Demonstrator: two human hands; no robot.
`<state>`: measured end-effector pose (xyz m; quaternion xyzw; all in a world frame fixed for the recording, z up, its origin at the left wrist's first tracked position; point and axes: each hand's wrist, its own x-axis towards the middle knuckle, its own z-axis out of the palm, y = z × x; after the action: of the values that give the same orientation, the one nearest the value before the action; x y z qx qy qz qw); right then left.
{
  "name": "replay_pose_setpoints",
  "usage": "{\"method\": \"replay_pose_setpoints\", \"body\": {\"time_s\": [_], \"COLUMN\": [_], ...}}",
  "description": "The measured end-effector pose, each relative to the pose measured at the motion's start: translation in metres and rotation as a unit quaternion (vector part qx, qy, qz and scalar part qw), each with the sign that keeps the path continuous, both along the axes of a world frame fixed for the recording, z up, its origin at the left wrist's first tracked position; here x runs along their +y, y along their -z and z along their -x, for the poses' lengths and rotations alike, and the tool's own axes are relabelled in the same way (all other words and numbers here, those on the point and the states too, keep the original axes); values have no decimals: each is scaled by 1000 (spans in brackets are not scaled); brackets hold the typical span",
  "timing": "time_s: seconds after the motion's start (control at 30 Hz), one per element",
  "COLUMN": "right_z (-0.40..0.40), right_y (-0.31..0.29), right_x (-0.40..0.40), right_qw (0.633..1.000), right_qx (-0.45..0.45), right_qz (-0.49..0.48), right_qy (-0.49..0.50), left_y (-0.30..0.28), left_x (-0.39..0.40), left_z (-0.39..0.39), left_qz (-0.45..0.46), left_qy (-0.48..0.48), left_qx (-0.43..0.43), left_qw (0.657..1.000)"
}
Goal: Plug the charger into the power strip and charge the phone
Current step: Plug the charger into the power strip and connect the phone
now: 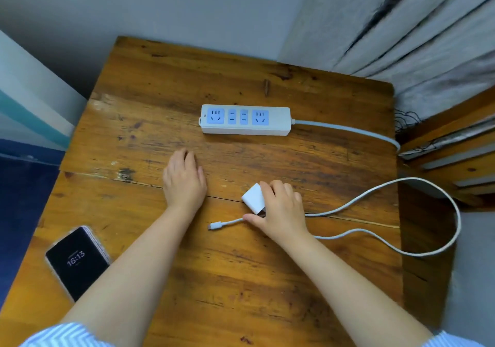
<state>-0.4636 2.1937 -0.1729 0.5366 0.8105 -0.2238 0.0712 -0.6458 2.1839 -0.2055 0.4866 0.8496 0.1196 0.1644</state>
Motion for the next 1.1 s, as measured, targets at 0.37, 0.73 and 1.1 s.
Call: {"method": "replay_pose_setpoints", "body": {"time_s": [0.37,0.73,1.1], "right_z": [13,56,103], "right_y": [-31,-64,-75], "right_x": [72,154,149], "right_qw": [991,978,961], "right_qx": [117,-50,-167], "right_qz": [-40,-88,-84], "right_qy": [40,-180,-203], "left_y": [19,22,21], "left_x": [1,4,4], "left_z": [10,12,13], "left_qz": [40,62,70], "left_qy": [9,-5,4], "left_qx": [21,24,24], "left_qw": [999,998,997]}}
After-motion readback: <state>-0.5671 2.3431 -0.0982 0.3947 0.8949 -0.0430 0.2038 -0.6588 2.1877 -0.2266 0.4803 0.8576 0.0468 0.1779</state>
